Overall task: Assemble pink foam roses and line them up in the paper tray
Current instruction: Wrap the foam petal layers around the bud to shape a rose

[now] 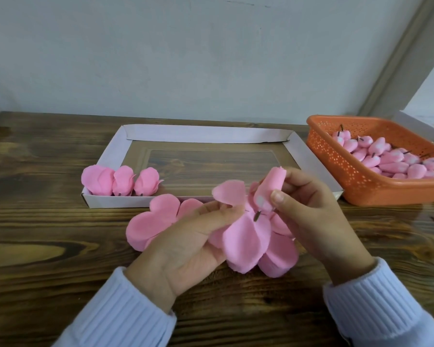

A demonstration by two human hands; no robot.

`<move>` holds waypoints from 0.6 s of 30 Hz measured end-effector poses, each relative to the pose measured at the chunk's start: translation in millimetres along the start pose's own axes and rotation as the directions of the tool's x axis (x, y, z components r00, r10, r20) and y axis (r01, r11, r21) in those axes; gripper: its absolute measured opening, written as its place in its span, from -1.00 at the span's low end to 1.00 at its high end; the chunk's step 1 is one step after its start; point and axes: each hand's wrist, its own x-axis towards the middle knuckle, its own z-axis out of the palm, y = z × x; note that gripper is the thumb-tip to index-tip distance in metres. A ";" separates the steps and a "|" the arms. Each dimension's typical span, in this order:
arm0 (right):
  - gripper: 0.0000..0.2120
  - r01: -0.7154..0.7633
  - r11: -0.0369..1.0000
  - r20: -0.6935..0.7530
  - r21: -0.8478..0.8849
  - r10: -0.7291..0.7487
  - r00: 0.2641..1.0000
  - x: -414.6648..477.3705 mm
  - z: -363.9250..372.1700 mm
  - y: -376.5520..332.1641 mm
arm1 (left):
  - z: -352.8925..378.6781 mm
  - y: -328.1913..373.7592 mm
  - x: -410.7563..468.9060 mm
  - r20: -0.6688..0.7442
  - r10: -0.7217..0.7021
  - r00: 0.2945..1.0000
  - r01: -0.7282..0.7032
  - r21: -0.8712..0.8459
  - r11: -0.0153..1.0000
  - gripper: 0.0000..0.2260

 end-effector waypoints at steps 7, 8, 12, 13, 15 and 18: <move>-0.85 0.063 0.995 -0.110 -0.077 -0.072 0.991 -1.3 0.2 -2.0 | 5.6 2.3 -1.0 -0.090 0.027 0.996 -0.016 0.125 0.992 -0.89; -0.85 0.110 0.988 -0.171 -0.104 -0.127 0.977 -2.0 1.2 -2.5 | 3.3 0.1 0.3 -0.105 0.056 0.993 -0.041 0.142 0.989 -0.89; -0.83 0.327 0.919 -0.223 -0.221 -0.374 0.900 -5.8 13.4 -4.7 | 3.7 -4.1 2.2 -0.143 0.139 0.980 -0.117 0.147 0.982 -0.82; -0.82 0.357 0.899 -0.194 -0.255 -0.409 0.892 -7.1 16.9 -3.5 | 5.2 -3.8 2.0 -0.121 0.151 0.981 -0.133 0.151 0.980 -0.82; -0.79 0.366 0.877 -0.157 -0.311 -0.427 0.891 -9.0 21.0 -0.6 | 7.5 -2.5 1.0 -0.118 0.178 0.977 -0.158 0.159 0.975 -0.80; -0.78 0.327 0.849 -0.109 -0.415 -0.403 0.909 -9.5 21.9 3.0 | 7.7 -3.1 1.2 -0.085 0.195 0.977 -0.181 0.150 0.972 -0.78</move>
